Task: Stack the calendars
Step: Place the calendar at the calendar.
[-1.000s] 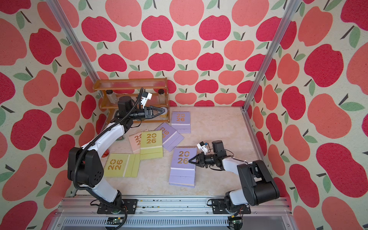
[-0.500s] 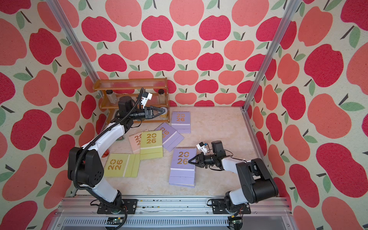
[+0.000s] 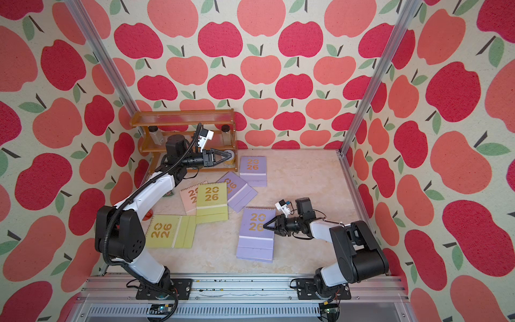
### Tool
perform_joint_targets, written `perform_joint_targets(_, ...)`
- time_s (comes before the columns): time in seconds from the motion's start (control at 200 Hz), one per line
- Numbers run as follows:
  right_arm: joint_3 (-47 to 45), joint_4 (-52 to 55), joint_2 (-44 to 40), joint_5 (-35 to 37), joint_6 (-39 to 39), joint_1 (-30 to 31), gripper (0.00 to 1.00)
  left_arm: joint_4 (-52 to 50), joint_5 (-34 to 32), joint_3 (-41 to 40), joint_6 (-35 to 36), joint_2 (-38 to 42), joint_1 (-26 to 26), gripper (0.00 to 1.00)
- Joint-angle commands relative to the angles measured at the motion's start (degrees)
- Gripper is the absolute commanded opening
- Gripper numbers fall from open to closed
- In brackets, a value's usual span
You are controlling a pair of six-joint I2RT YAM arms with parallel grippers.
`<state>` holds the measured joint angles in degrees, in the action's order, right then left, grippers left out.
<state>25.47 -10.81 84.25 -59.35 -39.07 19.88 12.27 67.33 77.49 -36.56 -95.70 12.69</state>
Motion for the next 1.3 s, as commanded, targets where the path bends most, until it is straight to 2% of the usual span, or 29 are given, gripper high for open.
perform_joint_targets(0.0, 0.34, 1.63, 0.15, 0.62, 1.61, 0.41, 0.46, 1.75, 0.02, 0.40, -0.48, -1.21, 0.24, 0.99)
perform_joint_targets(0.29, 2.30, 8.29, -2.00, 3.12, 3.21, 0.42, 0.54, 1.70, 0.07, 0.47, -0.37, -1.32, 0.33, 0.99)
perform_joint_targets(0.525, 5.11, 17.65, -5.09, 8.40, 5.78, 0.34, 0.62, 1.92, 0.00, 0.38, -0.49, -1.44, 0.58, 0.99)
perform_joint_targets(0.94, 5.46, 20.22, -5.87, 11.40, 3.69, 0.50, 0.64, 1.77, -0.01, 0.47, -0.31, -1.42, 0.65, 0.99)
perform_joint_targets(1.291, 8.36, 30.44, -7.70, 17.21, 6.08, 0.69, 0.67, 1.48, -0.09, 0.64, -0.16, -1.68, 0.72, 0.99)
